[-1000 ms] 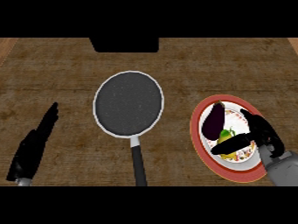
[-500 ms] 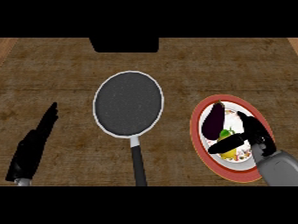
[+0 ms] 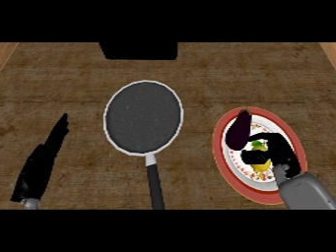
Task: Pick the lemon from the plate and place it in the pan
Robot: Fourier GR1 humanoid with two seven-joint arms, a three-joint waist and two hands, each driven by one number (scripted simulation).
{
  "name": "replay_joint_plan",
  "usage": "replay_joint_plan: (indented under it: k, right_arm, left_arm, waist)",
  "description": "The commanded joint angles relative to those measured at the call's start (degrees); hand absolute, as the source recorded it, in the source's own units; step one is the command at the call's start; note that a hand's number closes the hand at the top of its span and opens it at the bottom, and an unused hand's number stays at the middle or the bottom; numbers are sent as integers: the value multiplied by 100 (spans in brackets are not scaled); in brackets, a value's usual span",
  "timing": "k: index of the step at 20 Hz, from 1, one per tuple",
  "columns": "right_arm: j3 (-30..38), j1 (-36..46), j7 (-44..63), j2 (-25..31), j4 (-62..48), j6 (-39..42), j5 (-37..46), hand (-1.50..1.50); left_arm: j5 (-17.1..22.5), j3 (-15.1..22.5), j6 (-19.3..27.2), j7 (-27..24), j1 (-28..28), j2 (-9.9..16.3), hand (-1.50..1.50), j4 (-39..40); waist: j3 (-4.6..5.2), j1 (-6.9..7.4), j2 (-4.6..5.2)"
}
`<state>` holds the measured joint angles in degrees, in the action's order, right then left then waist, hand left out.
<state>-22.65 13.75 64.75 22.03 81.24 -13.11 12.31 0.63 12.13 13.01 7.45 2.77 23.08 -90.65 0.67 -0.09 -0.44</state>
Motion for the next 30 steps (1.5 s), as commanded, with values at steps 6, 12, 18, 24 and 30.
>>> replay_joint_plan:
  k: [6, 12, 18, 24, 30]
  right_arm:
    - [316, -94, 579, -628, 268, -214, 162, 150]
    - [-1126, 811, -1981, 924, -123, 2535, 426, 150]
    - [-827, 1791, -4133, 1673, -774, 2316, 1202, 150]
    - [-323, 2480, -5442, 1597, -335, 888, 1671, 150]
    - [-285, 3142, -5956, 525, -991, 575, 1841, 150]
  left_arm:
    - [59, -307, -325, -246, 241, 36, 0, 8]
    - [-118, 29, -338, -103, -110, -36, 0, -36]
    - [2, -153, -380, 97, -261, -31, 0, 78]
    - [-125, -134, -232, -98, -32, -113, 0, 105]
    - [-63, -244, -414, -131, 57, -73, 0, 39]
  waist:
    - [-64, 19, 36]
    - [-67, 546, 146]
    - [-83, 239, 112]
    - [-83, 219, 73]
    - [-68, 169, 69]
